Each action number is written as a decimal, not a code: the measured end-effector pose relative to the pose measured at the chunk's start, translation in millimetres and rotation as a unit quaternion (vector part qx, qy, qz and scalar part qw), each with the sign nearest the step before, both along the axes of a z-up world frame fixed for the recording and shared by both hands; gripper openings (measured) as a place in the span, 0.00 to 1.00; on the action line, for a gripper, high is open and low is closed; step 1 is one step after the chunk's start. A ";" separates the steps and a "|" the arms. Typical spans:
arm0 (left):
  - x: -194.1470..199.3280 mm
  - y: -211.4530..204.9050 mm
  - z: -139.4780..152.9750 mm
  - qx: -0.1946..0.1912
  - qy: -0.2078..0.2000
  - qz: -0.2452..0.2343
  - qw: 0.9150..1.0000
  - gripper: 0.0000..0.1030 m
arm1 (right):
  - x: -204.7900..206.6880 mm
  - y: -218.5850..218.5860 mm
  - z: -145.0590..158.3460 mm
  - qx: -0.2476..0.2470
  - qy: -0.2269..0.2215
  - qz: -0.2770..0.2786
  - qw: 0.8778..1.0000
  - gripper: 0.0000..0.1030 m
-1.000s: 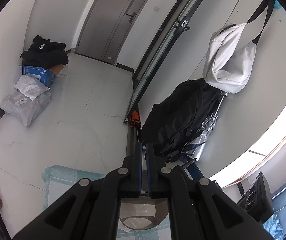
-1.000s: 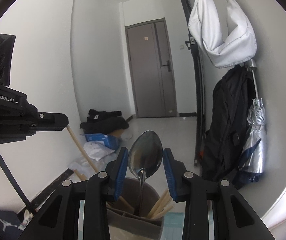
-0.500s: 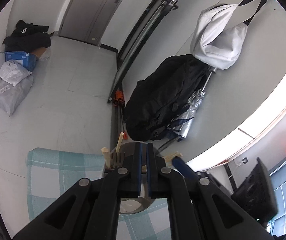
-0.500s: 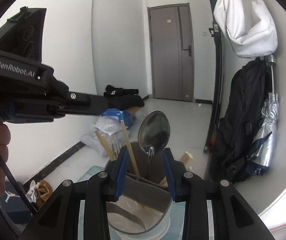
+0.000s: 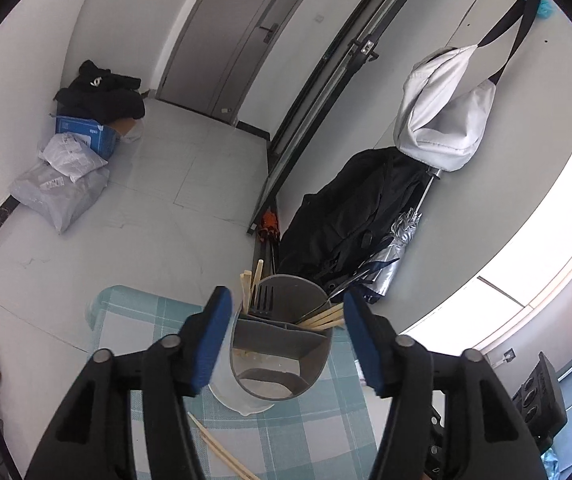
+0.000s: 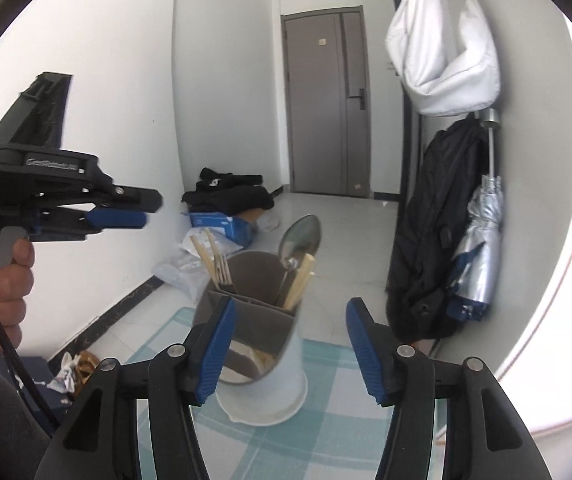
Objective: Organize utensils
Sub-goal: 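Open both grippers to release the spoon and chopstick into the caddy, then pull both open grippers back from the caddy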
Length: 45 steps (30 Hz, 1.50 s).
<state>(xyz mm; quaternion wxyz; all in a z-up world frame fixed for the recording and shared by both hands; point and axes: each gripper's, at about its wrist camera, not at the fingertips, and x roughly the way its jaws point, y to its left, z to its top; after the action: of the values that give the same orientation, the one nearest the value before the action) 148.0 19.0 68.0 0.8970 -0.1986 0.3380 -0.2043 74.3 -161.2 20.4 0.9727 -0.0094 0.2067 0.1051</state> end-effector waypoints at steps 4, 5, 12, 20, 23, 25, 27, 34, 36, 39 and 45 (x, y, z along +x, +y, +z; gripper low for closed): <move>-26.7 1.9 11.4 0.025 -0.015 0.045 0.999 0.67 | -17.7 -7.7 10.3 0.012 -0.009 -0.005 1.000 0.61; -33.9 1.7 14.6 0.036 -0.020 0.059 0.997 0.73 | -22.3 -9.0 12.8 0.016 -0.010 -0.005 1.000 0.64; -78.7 2.7 27.4 0.081 -0.071 0.121 0.987 0.91 | -52.4 -14.3 29.1 0.056 -0.020 0.009 0.998 0.79; -117.2 4.6 19.7 0.098 -0.098 0.156 0.978 0.99 | -78.5 -12.4 24.0 0.073 -0.004 0.022 0.997 0.83; -126.5 3.4 10.2 0.101 -0.101 0.149 0.978 0.99 | -87.9 -9.0 18.7 0.068 0.000 0.028 0.997 0.87; -131.7 1.2 2.2 0.104 -0.101 0.150 0.978 0.99 | -93.1 -7.2 13.2 0.060 -0.003 0.022 0.998 0.91; -131.7 -0.7 -6.9 0.107 -0.095 0.148 0.979 0.99 | -96.9 -5.8 5.3 0.054 -0.004 0.017 0.998 0.92; -126.3 -2.8 -45.8 0.122 -0.058 0.146 0.980 0.99 | -99.7 -9.9 -20.5 0.062 0.041 -0.002 0.997 0.92; -125.7 -2.0 -57.8 0.123 -0.043 0.144 0.981 0.99 | -98.1 -9.2 -26.4 0.057 0.056 -0.002 0.997 0.92; -124.8 0.4 -74.1 0.131 -0.030 0.147 0.980 0.99 | -94.6 -8.3 -35.3 0.044 0.072 -0.005 0.996 0.92; -119.4 10.4 -100.9 0.135 0.013 0.149 0.979 0.99 | -80.5 -6.2 -53.6 0.032 0.111 -0.016 0.993 0.92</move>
<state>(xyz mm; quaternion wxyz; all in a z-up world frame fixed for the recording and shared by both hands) 28.6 29.4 -32.8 0.9314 -0.1261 0.3411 -0.0182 -6.3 -167.4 -33.2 0.9451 0.0369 0.3100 0.0968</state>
